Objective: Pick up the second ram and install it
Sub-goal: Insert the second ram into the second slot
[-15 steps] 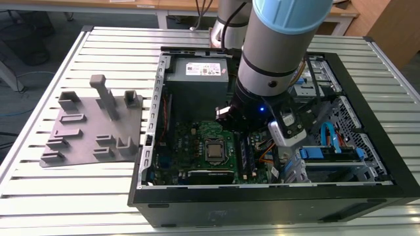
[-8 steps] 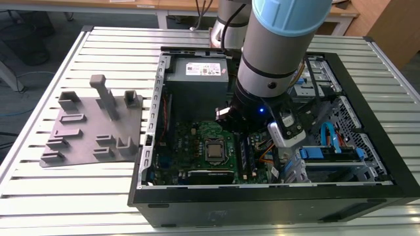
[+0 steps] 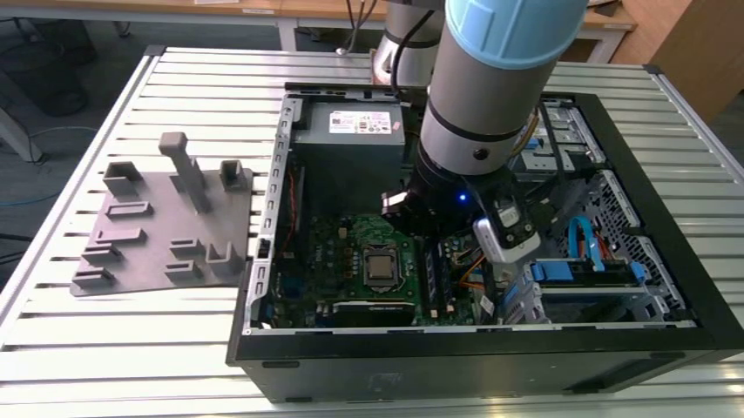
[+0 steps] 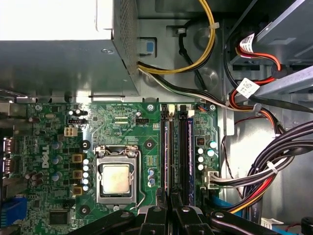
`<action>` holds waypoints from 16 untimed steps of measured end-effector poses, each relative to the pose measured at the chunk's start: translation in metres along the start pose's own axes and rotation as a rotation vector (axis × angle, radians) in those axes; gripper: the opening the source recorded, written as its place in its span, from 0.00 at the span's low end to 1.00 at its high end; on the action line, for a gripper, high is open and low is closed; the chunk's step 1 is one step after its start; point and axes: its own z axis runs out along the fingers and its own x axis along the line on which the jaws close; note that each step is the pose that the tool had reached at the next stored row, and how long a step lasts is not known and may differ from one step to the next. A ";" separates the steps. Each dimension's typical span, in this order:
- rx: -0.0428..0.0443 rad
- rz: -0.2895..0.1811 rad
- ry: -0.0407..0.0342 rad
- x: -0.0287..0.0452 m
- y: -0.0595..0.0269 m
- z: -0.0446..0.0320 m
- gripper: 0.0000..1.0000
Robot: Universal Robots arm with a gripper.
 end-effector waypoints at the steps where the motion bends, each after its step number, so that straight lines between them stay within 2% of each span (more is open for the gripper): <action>1: 0.0000 0.000 0.0000 0.0000 0.0000 0.0004 0.14; 16: 0.0000 0.000 0.0000 0.0000 -0.0004 0.0057 0.14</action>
